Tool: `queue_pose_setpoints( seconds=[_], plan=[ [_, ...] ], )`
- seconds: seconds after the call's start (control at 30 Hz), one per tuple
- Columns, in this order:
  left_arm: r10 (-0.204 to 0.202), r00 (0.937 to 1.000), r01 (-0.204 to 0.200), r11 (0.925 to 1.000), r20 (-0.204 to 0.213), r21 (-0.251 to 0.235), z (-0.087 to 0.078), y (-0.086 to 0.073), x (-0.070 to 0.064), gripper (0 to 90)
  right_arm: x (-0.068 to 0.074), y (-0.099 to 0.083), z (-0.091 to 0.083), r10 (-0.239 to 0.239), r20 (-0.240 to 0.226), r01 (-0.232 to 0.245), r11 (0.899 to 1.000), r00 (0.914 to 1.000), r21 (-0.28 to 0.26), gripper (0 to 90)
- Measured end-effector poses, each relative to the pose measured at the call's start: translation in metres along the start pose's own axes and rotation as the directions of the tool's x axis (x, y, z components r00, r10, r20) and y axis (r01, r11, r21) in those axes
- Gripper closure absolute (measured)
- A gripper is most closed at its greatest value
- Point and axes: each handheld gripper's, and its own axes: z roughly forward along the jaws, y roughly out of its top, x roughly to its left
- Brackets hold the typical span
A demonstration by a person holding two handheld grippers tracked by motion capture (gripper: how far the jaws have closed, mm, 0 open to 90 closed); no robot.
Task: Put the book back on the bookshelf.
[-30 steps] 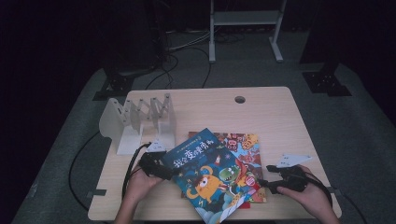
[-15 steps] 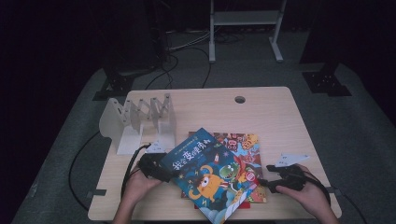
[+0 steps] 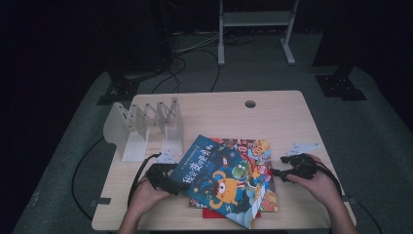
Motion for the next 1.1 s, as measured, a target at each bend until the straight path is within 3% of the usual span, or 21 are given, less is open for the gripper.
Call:
queue_pose_setpoints(
  seconds=[0.13,0.27,0.5,0.7,0.83,0.93,1.1],
  plan=[
    [0.012,0.9999,-0.012,0.9999,0.009,0.005,0.001,0.0,-0.006,0.0,-0.012,0.007,0.006,0.021,0.027,-0.021,1.0,0.9994,-0.001,33.1],
    [0.049,0.9988,-0.049,0.9988,0.009,0.003,0.002,0.003,-0.013,0.0,-0.026,0.015,0.013,0.043,0.054,-0.043,0.999,0.9976,-0.008,33.9],
    [0.056,0.9981,-0.056,0.9984,0.026,0.001,0.005,0.004,-0.018,0.0,-0.041,0.03,0.026,0.063,0.104,-0.064,0.998,0.9925,0.001,36.1],
    [0.052,0.9962,-0.051,0.9985,0.07,-0.02,0.008,0.004,-0.023,0.0,-0.055,0.042,0.034,0.079,0.148,-0.082,0.997,0.9858,0.01,37.0],
    [0.041,0.9977,-0.04,0.9987,0.055,-0.032,0.006,0.003,-0.021,0.0,-0.049,0.044,0.029,0.105,0.118,-0.101,0.994,0.9875,-0.04,35.5],
    [0.031,0.999,-0.03,0.9985,0.031,-0.046,0.003,0.002,-0.018,0.0,-0.043,0.043,0.032,0.11,0.078,-0.107,0.993,0.9909,-0.04,34.5],
    [0.023,0.9997,-0.023,0.9985,0.003,-0.049,-0.002,-0.001,-0.015,0.0,-0.039,0.041,0.039,0.151,0.028,-0.149,0.988,0.9882,-0.044,33.9]
  ],
)
